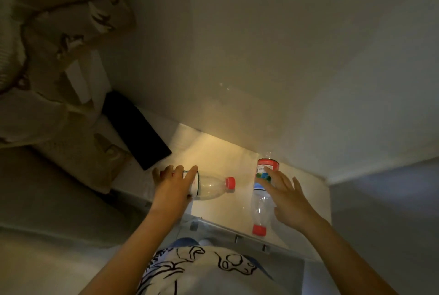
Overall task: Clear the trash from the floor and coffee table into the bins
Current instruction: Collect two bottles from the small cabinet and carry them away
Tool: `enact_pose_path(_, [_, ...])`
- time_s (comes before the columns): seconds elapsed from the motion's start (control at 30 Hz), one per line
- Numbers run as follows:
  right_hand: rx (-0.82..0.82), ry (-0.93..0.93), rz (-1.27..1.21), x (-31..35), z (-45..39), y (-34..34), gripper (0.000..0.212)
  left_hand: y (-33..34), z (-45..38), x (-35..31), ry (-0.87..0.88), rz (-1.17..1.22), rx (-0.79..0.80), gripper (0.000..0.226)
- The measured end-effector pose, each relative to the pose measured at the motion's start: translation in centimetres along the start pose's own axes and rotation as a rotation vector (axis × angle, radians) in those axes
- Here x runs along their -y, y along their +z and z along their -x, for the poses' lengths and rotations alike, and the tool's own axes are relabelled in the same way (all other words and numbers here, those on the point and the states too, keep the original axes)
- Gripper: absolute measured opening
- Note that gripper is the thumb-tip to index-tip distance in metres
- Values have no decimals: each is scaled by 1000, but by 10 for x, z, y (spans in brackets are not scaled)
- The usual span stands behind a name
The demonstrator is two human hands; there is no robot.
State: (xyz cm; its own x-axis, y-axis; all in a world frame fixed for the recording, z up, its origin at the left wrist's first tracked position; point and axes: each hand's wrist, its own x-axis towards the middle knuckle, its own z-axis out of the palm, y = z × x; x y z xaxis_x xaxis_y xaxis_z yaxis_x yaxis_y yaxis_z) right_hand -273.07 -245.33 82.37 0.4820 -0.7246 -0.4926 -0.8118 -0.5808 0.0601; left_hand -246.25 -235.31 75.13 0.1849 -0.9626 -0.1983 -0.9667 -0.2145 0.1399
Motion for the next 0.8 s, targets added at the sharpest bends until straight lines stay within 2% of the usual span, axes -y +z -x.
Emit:
enact_pose_path(0.2, [-58, -290, 168, -32, -23, 12, 97, 3, 5, -14, -176, 58, -5, 85])
enact_pose_path(0.43, [-153, -485, 256, -37, -44, 21, 91, 7, 33, -38, -348, 51, -29, 81])
enact_pose_path(0.6, [-195, -559, 229, -39, -46, 21, 77, 1, 71, -51, -582, 488, -143, 81])
enact_pose_path(0.8, [-375, -642, -16, -16, -35, 19, 75, -5, 134, -72, -694, 750, -336, 79])
